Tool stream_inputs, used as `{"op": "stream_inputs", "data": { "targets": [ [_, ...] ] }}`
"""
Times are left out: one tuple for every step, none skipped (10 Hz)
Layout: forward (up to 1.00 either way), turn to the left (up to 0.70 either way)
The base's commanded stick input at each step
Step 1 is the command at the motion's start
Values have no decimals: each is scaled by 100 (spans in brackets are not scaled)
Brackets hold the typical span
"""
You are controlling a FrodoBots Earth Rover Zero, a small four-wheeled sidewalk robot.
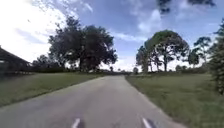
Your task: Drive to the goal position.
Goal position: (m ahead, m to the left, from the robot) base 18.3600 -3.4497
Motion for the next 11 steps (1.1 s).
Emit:
{"op": "stream_inputs", "data": {
  "targets": [
    [69, 3],
    [69, 3],
    [69, 8],
    [69, 18],
    [69, 34],
    [69, 34],
    [69, 33],
    [69, 16],
    [69, 3],
    [69, 3],
    [69, 3]
  ]
}}
